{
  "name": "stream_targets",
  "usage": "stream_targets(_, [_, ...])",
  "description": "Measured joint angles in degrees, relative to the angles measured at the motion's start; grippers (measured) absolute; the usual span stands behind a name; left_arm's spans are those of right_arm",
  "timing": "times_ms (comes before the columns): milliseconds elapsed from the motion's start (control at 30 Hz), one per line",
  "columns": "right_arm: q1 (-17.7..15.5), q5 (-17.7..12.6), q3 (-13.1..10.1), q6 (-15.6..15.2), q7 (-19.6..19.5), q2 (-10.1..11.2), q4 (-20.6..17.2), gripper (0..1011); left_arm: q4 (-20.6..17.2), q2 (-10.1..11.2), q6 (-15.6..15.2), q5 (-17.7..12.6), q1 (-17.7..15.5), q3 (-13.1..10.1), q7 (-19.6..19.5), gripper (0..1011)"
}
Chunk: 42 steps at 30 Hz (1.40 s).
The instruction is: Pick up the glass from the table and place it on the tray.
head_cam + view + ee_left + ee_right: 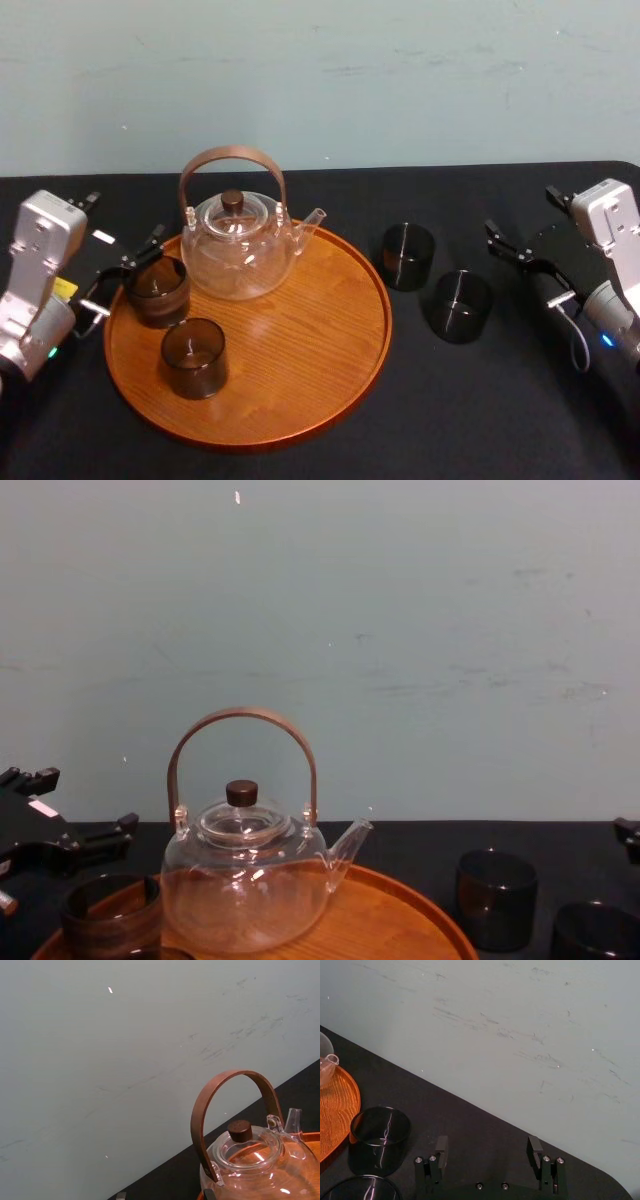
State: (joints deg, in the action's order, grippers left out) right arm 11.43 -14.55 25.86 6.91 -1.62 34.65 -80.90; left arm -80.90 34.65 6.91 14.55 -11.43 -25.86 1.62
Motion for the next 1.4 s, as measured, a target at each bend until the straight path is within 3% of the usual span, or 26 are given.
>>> stream_targets(1400, [0.0,0.0,0.0,0.0,0.0,0.0,0.0,1002,0.0,0.0,0.0,0.0,0.0,0.0,0.0,1001])
